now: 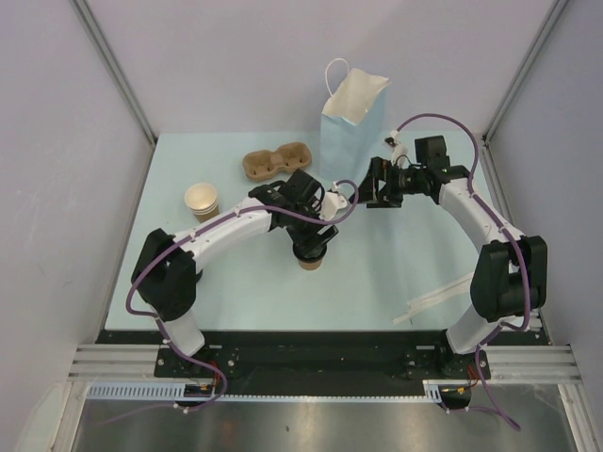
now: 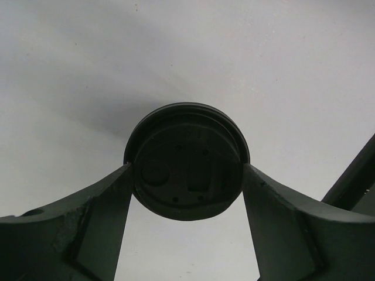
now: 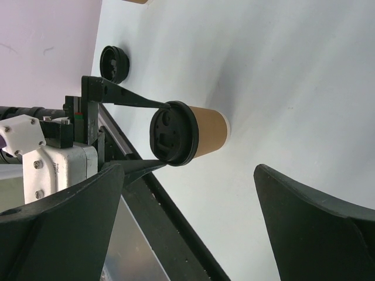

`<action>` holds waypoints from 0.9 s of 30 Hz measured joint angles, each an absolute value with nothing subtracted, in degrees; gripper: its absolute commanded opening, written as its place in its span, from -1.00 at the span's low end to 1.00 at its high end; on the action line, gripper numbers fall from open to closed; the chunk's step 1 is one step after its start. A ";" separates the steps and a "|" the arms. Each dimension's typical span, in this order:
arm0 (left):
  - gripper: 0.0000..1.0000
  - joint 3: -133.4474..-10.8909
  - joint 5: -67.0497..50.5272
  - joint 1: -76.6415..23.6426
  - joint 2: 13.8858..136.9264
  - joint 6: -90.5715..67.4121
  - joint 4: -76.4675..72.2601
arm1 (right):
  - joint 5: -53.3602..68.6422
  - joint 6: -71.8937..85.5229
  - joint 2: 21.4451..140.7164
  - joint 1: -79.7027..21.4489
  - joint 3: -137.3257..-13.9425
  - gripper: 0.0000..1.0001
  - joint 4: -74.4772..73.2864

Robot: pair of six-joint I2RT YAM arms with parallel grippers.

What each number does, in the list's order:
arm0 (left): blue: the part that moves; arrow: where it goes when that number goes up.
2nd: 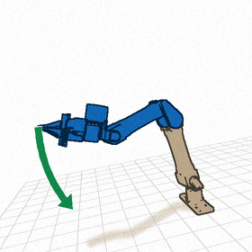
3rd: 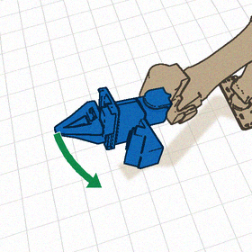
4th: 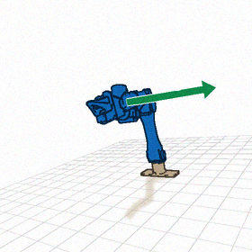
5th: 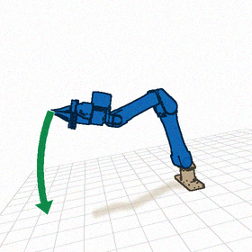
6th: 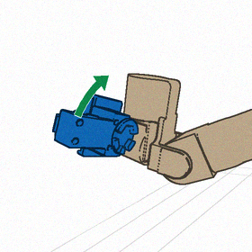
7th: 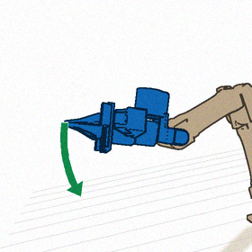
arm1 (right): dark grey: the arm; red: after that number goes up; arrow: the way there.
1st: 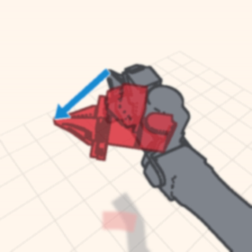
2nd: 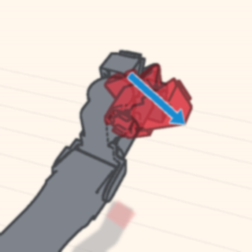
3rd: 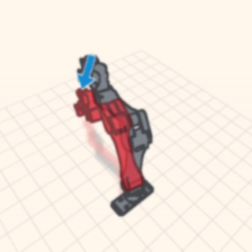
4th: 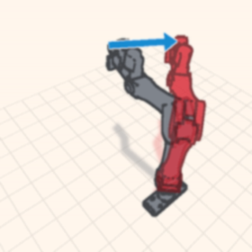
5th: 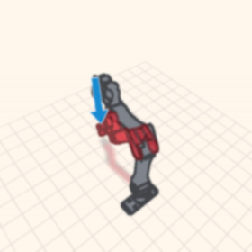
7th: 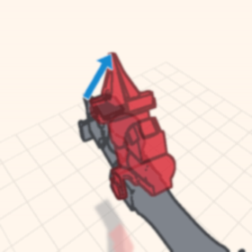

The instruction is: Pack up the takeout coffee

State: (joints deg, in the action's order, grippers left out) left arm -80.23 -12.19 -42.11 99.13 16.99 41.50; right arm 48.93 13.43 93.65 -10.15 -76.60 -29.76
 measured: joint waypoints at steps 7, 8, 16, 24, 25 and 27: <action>0.41 -80.20 -12.10 -42.11 99.13 17.19 41.54 | 48.99 13.45 94.08 -9.93 -76.60 0.99 -29.74; 0.41 -80.16 -12.05 -42.11 99.13 17.21 41.52 | 48.99 13.45 94.17 -9.93 -76.60 0.99 -29.74; 0.47 -79.35 -12.01 -42.15 98.74 17.45 40.75 | 49.45 13.47 94.21 -9.85 -76.60 1.00 -29.74; 0.62 -78.63 -11.00 -42.15 98.76 17.65 40.73 | 49.63 13.52 94.24 -9.45 -76.60 0.99 -29.71; 0.63 -78.46 -10.83 -42.15 98.80 17.69 40.73 | 49.71 13.54 94.28 -9.39 -76.60 0.99 -29.71; 0.63 -78.46 -10.70 -42.15 98.80 17.87 40.64 | 49.95 13.56 94.30 -9.28 -76.60 0.99 -29.71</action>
